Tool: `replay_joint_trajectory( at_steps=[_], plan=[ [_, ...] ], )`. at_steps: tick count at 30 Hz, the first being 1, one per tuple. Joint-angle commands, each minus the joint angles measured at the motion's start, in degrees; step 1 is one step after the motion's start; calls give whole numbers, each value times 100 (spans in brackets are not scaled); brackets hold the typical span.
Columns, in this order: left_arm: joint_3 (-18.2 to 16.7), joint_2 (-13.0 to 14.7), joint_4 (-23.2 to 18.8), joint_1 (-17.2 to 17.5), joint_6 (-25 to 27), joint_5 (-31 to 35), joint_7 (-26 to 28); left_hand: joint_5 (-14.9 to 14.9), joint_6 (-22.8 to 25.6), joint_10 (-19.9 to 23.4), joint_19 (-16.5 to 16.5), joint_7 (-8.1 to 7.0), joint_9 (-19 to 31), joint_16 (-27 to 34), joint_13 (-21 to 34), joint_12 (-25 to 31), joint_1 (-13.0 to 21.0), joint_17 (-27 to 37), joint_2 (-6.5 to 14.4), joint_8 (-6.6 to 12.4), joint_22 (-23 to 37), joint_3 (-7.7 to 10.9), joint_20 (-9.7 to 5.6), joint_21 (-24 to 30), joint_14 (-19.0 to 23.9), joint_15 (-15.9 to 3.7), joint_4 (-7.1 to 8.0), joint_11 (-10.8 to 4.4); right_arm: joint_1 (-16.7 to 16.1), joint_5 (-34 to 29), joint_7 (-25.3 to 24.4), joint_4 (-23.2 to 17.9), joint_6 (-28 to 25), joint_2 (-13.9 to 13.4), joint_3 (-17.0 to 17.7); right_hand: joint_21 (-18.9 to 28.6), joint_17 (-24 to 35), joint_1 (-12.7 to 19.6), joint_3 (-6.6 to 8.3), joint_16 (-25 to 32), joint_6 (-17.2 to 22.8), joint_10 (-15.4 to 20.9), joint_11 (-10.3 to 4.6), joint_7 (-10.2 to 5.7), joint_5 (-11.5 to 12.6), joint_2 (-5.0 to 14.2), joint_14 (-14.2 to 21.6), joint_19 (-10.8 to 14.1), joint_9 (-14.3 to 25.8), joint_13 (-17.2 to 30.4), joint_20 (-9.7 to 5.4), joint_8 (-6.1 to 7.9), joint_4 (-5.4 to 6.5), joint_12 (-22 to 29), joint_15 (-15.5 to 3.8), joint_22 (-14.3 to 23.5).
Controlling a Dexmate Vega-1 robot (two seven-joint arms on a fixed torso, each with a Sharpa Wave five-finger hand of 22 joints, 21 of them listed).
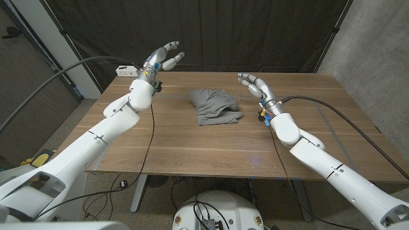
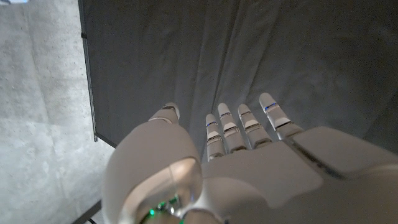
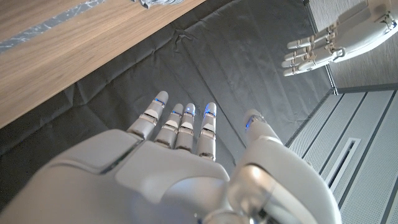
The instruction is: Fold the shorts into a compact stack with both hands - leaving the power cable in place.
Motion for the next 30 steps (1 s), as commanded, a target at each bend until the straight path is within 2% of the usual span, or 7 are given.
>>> replay_joint_trajectory(
  at_steps=[1,6,9,16,21,27,30],
  plan=[
    [-356,-46,56,165,-140,-1775,-554,10,-177,-184,-115,1,-3,-15,-39,-29,-57,-5,-31,-44,15,-1,18,-50,-163,50,-36,13,-57,336,73,137,237,159,59,-30,18,-77,-20,-35,-109,-80,0,-10,-11,1,-72,-32,19,8,-8,-50,16,-15,-7,9],
    [-375,-15,136,176,-245,-2177,-696,5,-343,-369,-256,33,-14,-21,-98,-31,-120,-8,-17,-40,18,-14,40,-112,-351,111,-31,94,-91,408,84,122,271,175,77,-74,26,-162,-59,-42,-248,-209,4,-36,-15,-25,-146,-68,20,7,1,-56,54,-27,32,11],
    [-383,2,188,183,-311,-2435,-815,6,-435,-488,-393,79,-20,-23,-144,-21,-219,-2,52,-25,24,-23,38,-168,-529,183,29,178,-121,485,115,80,212,169,96,-99,30,-209,-80,-46,-339,-259,5,-32,-15,-39,-189,-98,20,8,12,-65,76,-27,47,13],
    [-465,6,314,319,-599,-3070,-1064,4,-687,-839,-742,92,-32,-36,-247,-26,-396,-14,117,-27,31,-37,1,-313,-954,296,102,322,-260,889,237,13,332,191,202,-169,53,-426,-187,-53,-614,-495,18,-29,-11,-88,-354,-185,21,10,39,-66,191,-42,111,18],
    [-527,-64,553,393,-973,-3617,-1388,-6,-807,-1123,-1111,143,-40,-23,-323,-19,-635,-15,135,-4,37,-95,6,-469,-1272,413,217,525,-334,816,85,-112,321,203,249,-190,59,-523,-236,-50,-714,-550,51,-2,-5,-111,-411,-211,21,11,73,-61,242,-27,152,20],
    [-487,-39,767,377,-1217,-3879,-1612,-11,-891,-1279,-1276,148,-45,-23,-364,-9,-836,-13,170,-8,46,-133,-152,-537,-1491,441,334,593,-378,966,-18,71,566,363,317,-208,64,-670,-322,-57,-763,-620,54,-1,6,-174,-504,-230,22,11,90,-35,313,-17,161,23],
    [-453,-31,922,329,-1329,-4005,-1781,-10,-952,-1335,-1311,231,-48,-6,-385,1,-987,-9,181,-15,50,-175,-228,-554,-1555,411,431,594,-379,1025,-49,166,646,430,335,-222,64,-707,-347,-62,-776,-626,51,-5,11,-197,-536,-259,22,11,72,-30,329,-10,162,24]
  ],
)
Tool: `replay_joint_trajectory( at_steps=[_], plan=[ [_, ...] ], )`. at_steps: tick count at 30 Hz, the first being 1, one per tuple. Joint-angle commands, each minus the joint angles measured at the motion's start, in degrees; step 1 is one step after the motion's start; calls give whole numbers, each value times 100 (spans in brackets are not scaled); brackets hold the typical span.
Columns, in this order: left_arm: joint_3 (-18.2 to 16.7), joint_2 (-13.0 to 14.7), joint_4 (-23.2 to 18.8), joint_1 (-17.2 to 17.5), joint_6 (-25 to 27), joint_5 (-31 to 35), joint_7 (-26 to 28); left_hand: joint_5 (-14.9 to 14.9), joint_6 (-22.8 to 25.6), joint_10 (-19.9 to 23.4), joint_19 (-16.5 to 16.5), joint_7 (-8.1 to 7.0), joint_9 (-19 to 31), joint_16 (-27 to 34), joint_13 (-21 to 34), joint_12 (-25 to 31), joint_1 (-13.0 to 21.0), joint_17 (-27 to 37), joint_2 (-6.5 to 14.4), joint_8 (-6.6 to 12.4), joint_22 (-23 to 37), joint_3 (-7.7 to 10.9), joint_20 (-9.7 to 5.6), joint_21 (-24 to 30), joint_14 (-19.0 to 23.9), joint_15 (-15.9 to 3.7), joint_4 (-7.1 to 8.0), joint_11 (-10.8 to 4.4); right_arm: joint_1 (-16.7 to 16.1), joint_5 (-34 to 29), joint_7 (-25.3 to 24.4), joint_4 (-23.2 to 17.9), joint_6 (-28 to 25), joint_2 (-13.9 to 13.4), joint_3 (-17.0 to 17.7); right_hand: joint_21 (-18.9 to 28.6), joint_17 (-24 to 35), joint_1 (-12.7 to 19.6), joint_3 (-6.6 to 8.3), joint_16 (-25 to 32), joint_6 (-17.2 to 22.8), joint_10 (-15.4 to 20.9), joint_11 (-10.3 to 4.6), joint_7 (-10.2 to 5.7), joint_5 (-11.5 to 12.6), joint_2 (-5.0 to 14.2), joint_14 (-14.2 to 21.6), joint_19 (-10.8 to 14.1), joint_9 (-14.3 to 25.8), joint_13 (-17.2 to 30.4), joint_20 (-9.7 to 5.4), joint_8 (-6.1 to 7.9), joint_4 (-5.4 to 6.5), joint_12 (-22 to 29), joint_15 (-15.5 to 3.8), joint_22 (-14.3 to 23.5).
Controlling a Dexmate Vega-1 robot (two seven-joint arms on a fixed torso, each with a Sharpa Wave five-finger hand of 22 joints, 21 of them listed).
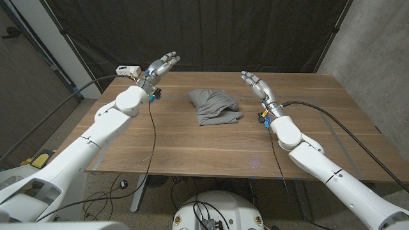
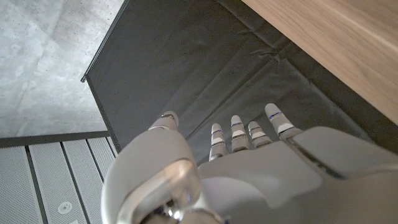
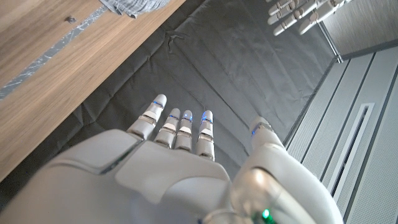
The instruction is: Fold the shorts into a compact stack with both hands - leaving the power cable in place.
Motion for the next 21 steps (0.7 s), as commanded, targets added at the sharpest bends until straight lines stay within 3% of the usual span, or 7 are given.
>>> replay_joint_trajectory(
  at_steps=[1,5,7,11,15,18,21],
  plan=[
    [18,-14,500,-12,-559,-810,-592,-7,-85,-104,-597,105,4,18,-12,34,-200,18,10,23,25,-35,-76,-47,-131,-6,136,7,-107,229,-180,149,225,195,120,-32,10,-106,-52,-13,-34,-34,-49,-5,13,-37,-52,-41,21,10,-19,34,28,11,15,25],
    [52,-44,691,-81,-628,-1021,-793,72,-265,-199,-689,560,1,67,-64,76,-718,24,198,32,42,-57,-74,-81,-250,23,413,0,-137,364,-194,264,359,247,192,-43,8,-166,-94,-10,-47,-57,-27,-8,20,-79,-75,-61,21,10,-28,41,51,15,27,26],
    [67,-66,784,-109,-698,-1086,-864,112,-335,-236,-711,739,0,72,-78,80,-899,25,262,29,53,9,-140,-81,-294,29,454,-1,-172,453,-183,281,407,233,259,-48,8,-194,-113,-10,-54,-57,-14,-3,24,-98,-85,-72,21,10,-34,43,62,20,32,26],
    [90,-93,883,-126,-819,-1145,-904,134,-361,-254,-733,816,-1,70,-84,82,-986,23,298,32,58,80,-165,-84,-327,3,463,5,-417,330,-422,-79,83,14,462,-49,5,-273,-166,-12,-49,-52,-7,8,36,-146,-128,-71,20,9,-109,58,93,35,24,26],
    [127,-59,845,-82,-835,-1080,-805,151,-425,-297,-743,812,-2,63,-89,75,-1062,21,301,20,62,150,-207,-82,-373,-29,468,-25,-695,76,-828,-325,170,61,564,-48,1,-317,-194,-7,-40,-14,36,20,49,-172,-135,-65,19,8,-150,69,109,57,21,26],
    [201,-61,834,-97,-637,-1104,-752,159,-458,-314,-742,767,-3,64,-90,75,-1108,20,290,15,63,176,-220,-79,-387,-56,471,-45,-707,92,-823,-101,818,303,459,-43,-7,-324,-199,5,-20,-1,24,42,60,-178,-110,-47,18,7,-166,80,107,65,7,26],
    [278,-98,950,-149,-580,-1177,-860,175,-613,-417,-790,747,-4,48,-93,55,-1244,18,254,-9,68,228,-239,-90,-478,-76,470,-47,-610,204,-519,27,1120,305,395,-31,-24,-289,-178,11,-2,29,16,45,80,-160,-86,-10,15,5,-174,90,81,79,-19,24]
  ],
)
